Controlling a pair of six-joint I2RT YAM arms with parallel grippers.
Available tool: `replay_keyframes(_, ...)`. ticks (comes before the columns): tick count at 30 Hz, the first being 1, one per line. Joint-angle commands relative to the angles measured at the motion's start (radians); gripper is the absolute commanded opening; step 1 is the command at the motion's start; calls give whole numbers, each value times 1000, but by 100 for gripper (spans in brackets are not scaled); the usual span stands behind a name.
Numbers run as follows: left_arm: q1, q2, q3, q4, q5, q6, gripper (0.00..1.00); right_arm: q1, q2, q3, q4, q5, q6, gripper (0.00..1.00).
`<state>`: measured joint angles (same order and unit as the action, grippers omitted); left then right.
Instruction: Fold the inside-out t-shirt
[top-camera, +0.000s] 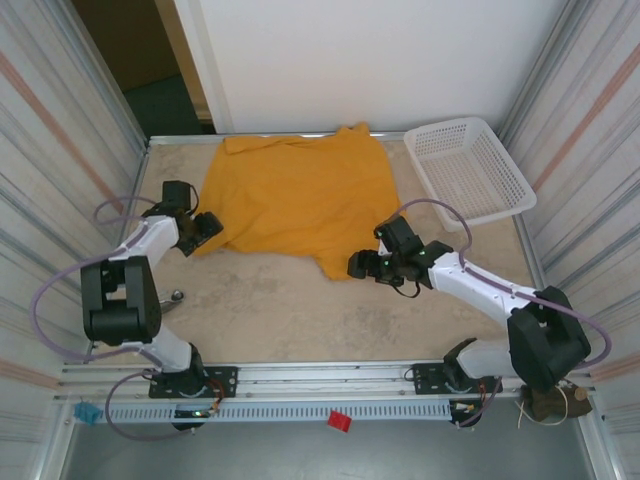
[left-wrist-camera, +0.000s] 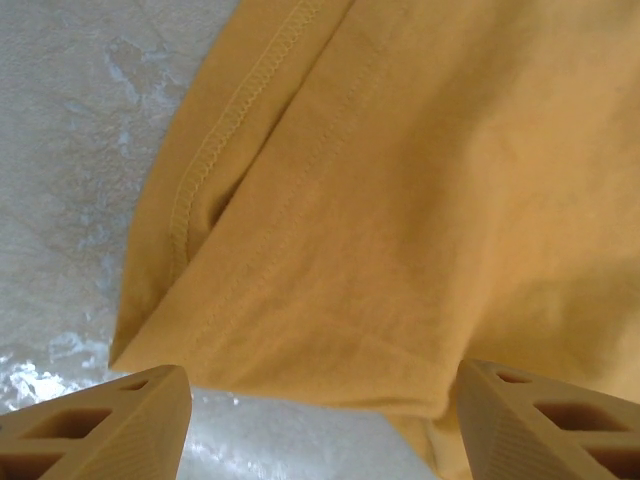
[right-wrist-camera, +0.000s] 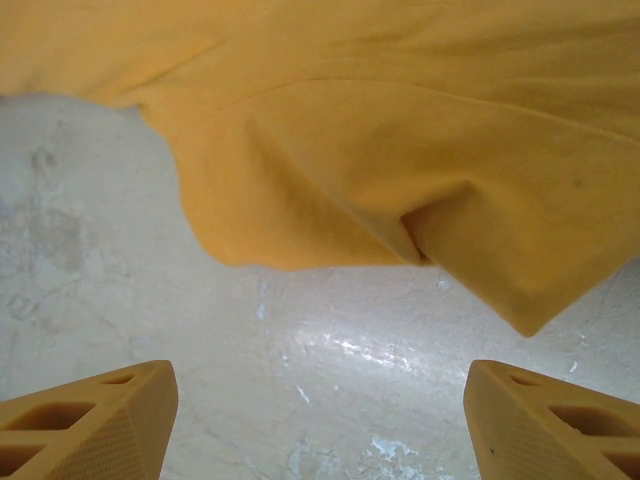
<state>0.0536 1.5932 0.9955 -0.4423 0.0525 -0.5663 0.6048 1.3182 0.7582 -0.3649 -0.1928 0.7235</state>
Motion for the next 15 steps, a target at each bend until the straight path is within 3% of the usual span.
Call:
replay_keyframes(1,12,71,70,-2,-54,46,70,19,61,15,58,52,32,73)
replay_keyframes(5,18,154,127,5,-35,71,65,29,181,68,92,67,15,70)
replay_keyframes(7,20,181,143,11,-23,87,56,30,238,95,99,88,3,64)
replay_keyframes(8,20,192,148,16,-17,94,48,27,262,106,100,95,-3,56)
replay_keyframes(11,24,202,152,25,7,114,10,21,282,114,88,117,-24,12)
replay_keyframes(12,25,198,147,25,15,120,0,17,272,106,84,117,-29,3)
replay_keyframes(15,26,155,112,32,38,123,0,-2,192,67,52,100,-42,0)
